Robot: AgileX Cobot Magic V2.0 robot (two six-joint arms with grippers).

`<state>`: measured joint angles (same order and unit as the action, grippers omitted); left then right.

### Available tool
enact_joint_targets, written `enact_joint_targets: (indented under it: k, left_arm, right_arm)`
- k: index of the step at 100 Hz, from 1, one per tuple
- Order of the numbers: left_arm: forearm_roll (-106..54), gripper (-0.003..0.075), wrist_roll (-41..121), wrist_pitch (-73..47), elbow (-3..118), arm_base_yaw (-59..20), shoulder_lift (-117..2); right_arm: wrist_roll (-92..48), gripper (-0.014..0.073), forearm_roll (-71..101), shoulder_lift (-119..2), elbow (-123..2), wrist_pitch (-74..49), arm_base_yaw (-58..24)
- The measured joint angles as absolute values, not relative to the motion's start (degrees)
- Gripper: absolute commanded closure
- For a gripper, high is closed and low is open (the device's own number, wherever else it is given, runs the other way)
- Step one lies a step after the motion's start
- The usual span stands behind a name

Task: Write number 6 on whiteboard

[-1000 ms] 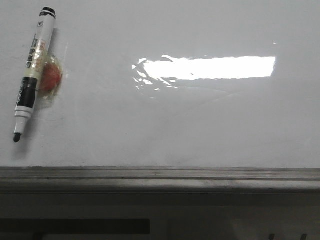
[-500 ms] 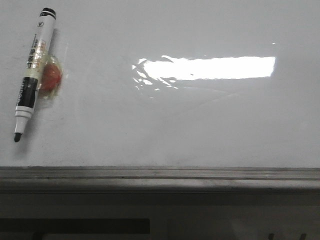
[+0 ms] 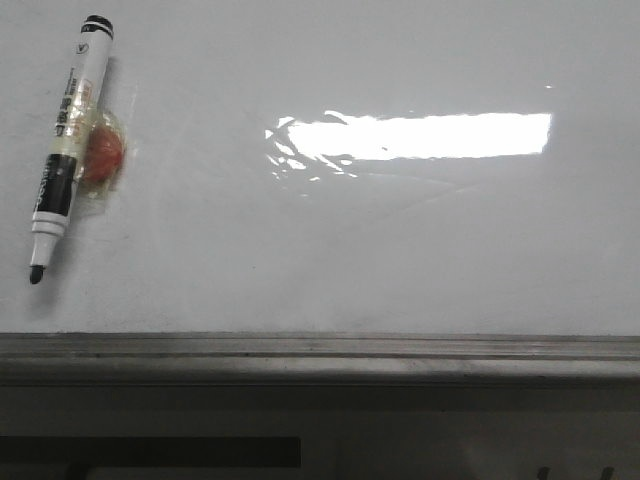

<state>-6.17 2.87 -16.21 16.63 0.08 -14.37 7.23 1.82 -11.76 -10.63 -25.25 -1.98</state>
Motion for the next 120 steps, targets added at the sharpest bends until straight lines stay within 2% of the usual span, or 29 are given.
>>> enact_joint_targets:
  k: [33,57,70,82,120]
  left_arm:
    - [-6.4,0.036,6.8,-13.5,16.6,-8.5,-14.4]
    - [-6.4,0.0356,7.3,-13.2,16.6,-19.9,-14.4]
    - [-6.4,0.031,7.3,-13.2,16.6,-26.1,-14.4]
    - [-6.4,0.0307,7.3,-13.2,16.6,-30.9,-14.9]
    - [-9.5,0.0307,7.3,-8.0,16.6,-39.4,-28.3]
  right_arm:
    - [7.2,0.0657,1.8,-11.8,-10.6,-25.3,-2.0]
    - [7.2,0.0657,1.8,-11.8,-10.6,-25.4,-2.0]
    - [7.2,0.0657,1.8,-11.8,-10.6,-25.4,-2.0]
    - [7.2,0.0657,1.8,-11.8,-10.6,-25.4,-2.0]
    - [7.2,0.0657,1.8,-11.8,-10.6,-24.6,-2.0]
